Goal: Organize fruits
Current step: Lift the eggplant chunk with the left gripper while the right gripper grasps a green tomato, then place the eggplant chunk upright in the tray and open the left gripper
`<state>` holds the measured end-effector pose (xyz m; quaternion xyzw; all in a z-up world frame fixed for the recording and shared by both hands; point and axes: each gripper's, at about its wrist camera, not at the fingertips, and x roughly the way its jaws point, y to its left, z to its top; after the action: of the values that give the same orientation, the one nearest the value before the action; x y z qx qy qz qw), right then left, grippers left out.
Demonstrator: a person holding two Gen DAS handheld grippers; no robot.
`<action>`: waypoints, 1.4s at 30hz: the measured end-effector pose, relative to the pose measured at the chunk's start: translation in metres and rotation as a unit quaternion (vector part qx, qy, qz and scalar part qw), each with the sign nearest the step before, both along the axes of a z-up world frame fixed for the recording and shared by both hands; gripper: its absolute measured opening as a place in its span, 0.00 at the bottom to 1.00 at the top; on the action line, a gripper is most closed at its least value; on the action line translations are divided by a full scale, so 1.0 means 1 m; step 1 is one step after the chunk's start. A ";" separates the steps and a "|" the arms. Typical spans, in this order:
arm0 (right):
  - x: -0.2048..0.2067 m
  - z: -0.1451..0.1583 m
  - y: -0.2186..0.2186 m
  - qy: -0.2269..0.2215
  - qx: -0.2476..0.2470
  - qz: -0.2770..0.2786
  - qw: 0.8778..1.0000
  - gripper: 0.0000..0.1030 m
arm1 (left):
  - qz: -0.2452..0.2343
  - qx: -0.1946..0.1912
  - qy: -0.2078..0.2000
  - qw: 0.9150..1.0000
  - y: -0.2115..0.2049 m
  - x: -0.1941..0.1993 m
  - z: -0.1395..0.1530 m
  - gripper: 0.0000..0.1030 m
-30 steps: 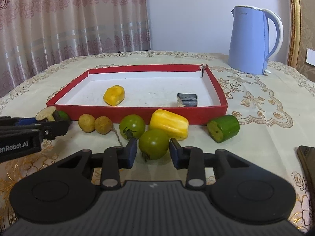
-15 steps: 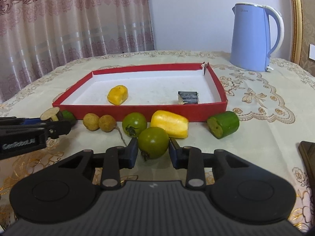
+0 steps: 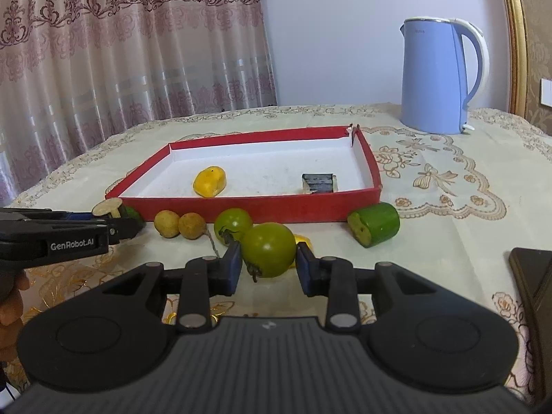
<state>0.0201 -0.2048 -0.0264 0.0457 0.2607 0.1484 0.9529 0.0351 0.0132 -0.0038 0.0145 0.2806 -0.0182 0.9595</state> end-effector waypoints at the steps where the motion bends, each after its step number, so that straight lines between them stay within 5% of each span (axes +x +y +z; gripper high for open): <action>1: -0.001 0.000 -0.001 -0.001 0.003 0.000 1.000 0.31 | 0.000 0.000 0.000 1.000 0.000 0.001 0.001 0.32; 20: -0.007 0.005 -0.019 -0.011 0.041 0.003 0.999 0.31 | 0.000 0.044 -0.010 0.999 -0.012 0.068 0.030 0.32; 33: -0.008 0.006 -0.022 -0.010 0.042 0.001 0.999 0.31 | 0.021 0.094 0.022 0.995 -0.014 0.134 0.017 0.32; 42: -0.008 0.009 -0.019 -0.011 0.036 0.000 0.999 0.31 | 0.033 0.087 0.047 0.995 -0.008 0.157 0.009 0.32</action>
<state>0.0118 -0.2238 -0.0172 0.0786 0.2443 0.1586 0.9534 0.1921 0.0047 0.0055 0.0876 0.3257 0.0375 0.9406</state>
